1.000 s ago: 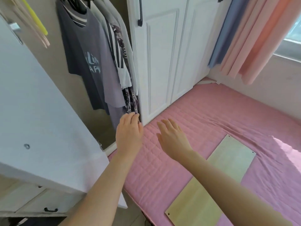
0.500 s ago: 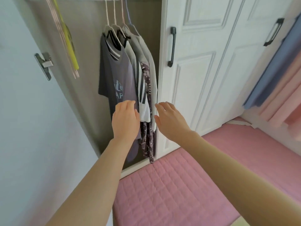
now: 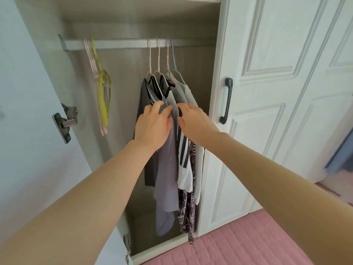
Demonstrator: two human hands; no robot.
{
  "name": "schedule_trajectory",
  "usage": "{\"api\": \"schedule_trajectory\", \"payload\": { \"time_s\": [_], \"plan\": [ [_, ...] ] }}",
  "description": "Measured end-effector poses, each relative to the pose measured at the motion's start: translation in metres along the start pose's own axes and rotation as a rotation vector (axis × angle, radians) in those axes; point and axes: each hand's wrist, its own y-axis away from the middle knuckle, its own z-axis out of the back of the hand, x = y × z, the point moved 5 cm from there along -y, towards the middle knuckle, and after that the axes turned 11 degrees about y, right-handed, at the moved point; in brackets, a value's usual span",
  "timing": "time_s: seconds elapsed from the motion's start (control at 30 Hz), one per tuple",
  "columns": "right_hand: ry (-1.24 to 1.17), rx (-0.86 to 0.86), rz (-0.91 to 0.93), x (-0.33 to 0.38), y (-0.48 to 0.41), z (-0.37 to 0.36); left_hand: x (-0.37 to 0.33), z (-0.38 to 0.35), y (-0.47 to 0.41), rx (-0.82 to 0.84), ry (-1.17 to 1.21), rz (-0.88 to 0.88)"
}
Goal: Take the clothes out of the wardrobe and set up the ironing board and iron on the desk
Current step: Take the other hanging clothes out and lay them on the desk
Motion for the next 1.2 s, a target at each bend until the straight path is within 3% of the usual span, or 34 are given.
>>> {"api": "schedule_trajectory", "payload": {
  "time_s": [0.17,0.33,0.63,0.77,1.0,1.2],
  "plan": [
    [-0.100,0.018,-0.073,-0.009,-0.039,-0.005,0.014,-0.003,-0.021,0.019,0.002,0.035],
    [-0.033,0.066,-0.034,-0.006,-0.066,-0.010,0.024,-0.002,-0.036,-0.065,0.231,0.096],
    [-0.039,0.099,-0.133,-0.011,-0.103,-0.036,0.068,-0.010,-0.074,-0.172,0.717,0.573],
    [-0.036,0.069,-0.190,-0.012,-0.116,-0.046,0.076,-0.021,-0.085,-0.213,0.998,0.708],
    [-0.434,0.069,-0.399,-0.010,-0.127,-0.058,0.088,-0.020,-0.089,-0.304,1.209,0.749],
    [-0.497,0.066,-0.409,-0.005,-0.141,-0.049,0.093,0.000,-0.093,-0.316,1.235,0.765]
  ]
}}
